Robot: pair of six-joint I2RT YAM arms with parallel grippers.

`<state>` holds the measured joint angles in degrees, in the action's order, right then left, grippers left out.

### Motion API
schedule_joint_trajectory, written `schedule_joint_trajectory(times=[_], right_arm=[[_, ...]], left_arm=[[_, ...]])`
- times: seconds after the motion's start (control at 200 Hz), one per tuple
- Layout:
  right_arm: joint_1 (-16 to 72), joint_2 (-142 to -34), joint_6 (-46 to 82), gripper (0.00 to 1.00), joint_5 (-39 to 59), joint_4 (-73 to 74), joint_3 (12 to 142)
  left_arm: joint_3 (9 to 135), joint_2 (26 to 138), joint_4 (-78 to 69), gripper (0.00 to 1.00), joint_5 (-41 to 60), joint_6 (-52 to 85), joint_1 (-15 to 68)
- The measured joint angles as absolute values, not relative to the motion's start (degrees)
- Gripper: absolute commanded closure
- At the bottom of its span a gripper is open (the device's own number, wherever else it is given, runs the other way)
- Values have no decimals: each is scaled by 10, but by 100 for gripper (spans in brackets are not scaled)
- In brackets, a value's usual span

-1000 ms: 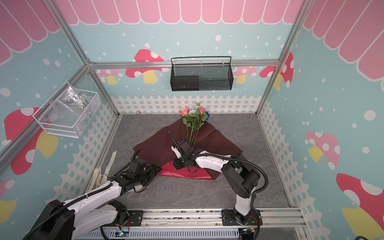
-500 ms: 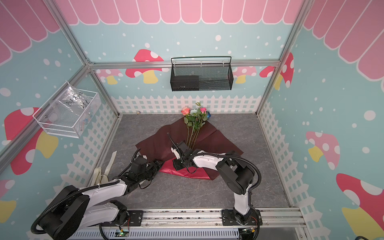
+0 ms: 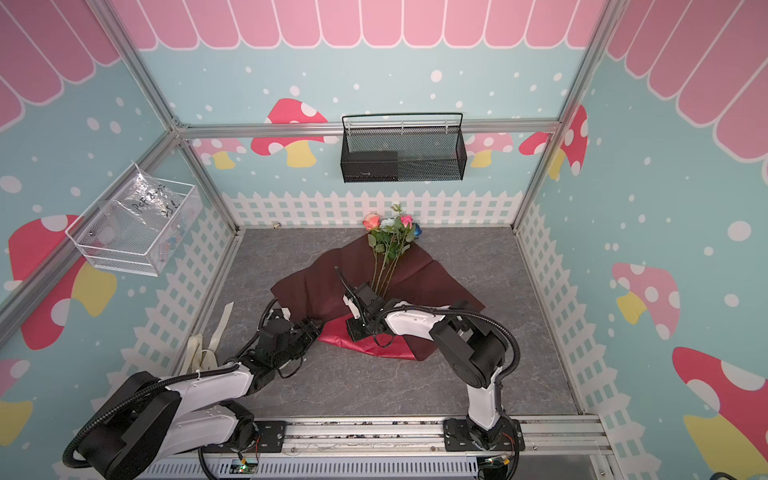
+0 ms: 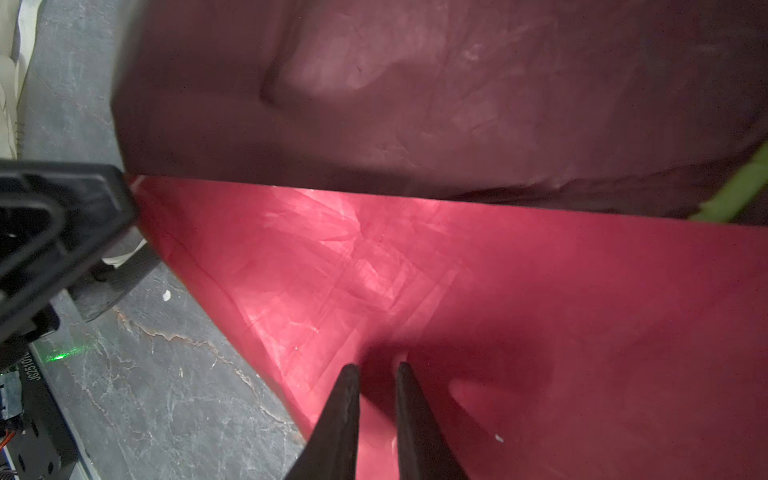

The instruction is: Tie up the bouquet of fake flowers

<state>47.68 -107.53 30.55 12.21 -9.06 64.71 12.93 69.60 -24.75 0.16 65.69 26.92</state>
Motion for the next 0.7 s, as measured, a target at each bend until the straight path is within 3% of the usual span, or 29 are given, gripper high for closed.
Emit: schedule_joint_trajectory(times=[0.235,0.405,0.52,0.7], right_arm=[[476,-1075,310,81,114,-90,647],[474,-1075,309,81,113,-90,647],[472,-1075,309,81,115,-91,654],[472,-1075,309,81,124,-88,668]], left_arm=[[146,692,-246,24,-21,637,257],[145,706,-261,26,-6,616,196],[146,749,-303,31,29,599,161],[154,871,-402,52,99,596,130]])
